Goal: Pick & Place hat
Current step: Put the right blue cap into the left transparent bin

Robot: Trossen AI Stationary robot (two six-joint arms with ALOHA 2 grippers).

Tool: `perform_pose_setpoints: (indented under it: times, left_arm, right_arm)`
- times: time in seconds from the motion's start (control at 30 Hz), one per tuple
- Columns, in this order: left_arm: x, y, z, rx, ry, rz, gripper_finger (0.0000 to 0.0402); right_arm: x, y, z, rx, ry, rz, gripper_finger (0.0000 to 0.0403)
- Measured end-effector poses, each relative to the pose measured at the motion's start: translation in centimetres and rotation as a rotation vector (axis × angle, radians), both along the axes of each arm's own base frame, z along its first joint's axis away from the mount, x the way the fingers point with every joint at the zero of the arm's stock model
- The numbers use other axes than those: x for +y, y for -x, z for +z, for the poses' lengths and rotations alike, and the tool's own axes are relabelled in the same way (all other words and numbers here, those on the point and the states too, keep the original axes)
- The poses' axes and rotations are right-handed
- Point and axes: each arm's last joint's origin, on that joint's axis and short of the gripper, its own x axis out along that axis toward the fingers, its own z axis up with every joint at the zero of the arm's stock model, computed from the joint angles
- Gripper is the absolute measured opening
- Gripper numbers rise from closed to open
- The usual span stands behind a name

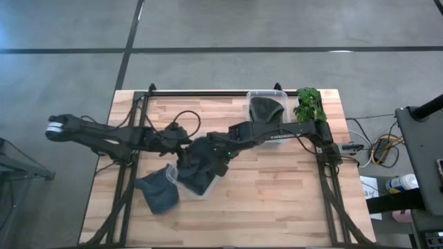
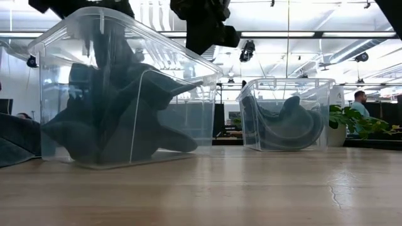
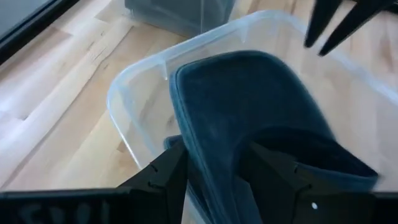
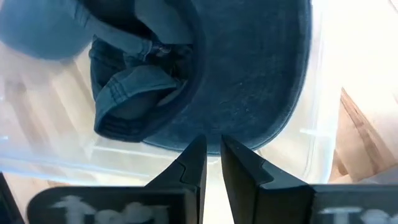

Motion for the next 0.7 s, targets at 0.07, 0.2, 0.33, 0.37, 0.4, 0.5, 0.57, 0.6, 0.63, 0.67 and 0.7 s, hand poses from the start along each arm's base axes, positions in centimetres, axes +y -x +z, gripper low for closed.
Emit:
perform_pose_setpoints:
  times: [0.07,0.2,0.33,0.37,0.4,0.5,0.57,0.6,0.63,0.67,0.7]
  left_arm:
    - [0.0,-0.4,-0.8,0.023,-0.018,0.019,0.0153]
    - [0.1,-1.3,-1.8,0.064,-0.066,0.059,0.0153]
    - [0.2,-1.9,-1.9,0.093,-0.093,0.081,0.0153]
    - [0.1,-2.0,-1.5,0.089,-0.082,0.075,0.0153]
    - [0.1,-2.1,-1.1,0.073,-0.066,0.064,0.0153]
    - [0.0,-2.1,1.1,-0.007,-0.045,0.064,0.0153]
    - [0.0,-1.9,2.6,-0.057,-0.051,0.059,0.0153]
    - [0.1,-1.6,3.3,-0.076,-0.056,0.055,0.0153]
    - [0.1,-1.4,4.0,-0.083,-0.065,0.049,0.0153]
    - [0.1,-1.1,4.7,-0.091,-0.075,0.041,0.0153]
    - [0.1,-0.8,5.5,-0.099,-0.089,0.032,0.0153]
  right_arm:
    - [0.1,0.0,0.0,-0.001,-0.004,-0.020,0.0045]
    - [0.4,0.0,0.0,-0.005,0.001,-0.045,0.0045]
    - [0.6,0.0,0.0,-0.013,0.013,-0.074,0.0045]
    - [0.6,0.0,0.0,-0.014,0.014,-0.075,0.0045]
    - [0.7,0.0,0.0,-0.014,0.015,-0.075,0.0045]
    - [0.8,0.0,0.0,-0.018,0.032,-0.078,0.0045]
    - [0.8,0.0,0.0,-0.022,0.034,-0.080,0.0045]
    - [0.8,0.0,0.0,-0.022,0.034,-0.081,0.0045]
    - [0.7,0.0,0.0,-0.022,0.034,-0.081,0.0045]
    - [0.7,0.0,0.0,-0.022,0.035,-0.081,0.0045]
    - [0.7,0.0,0.0,-0.022,0.035,-0.082,0.0045]
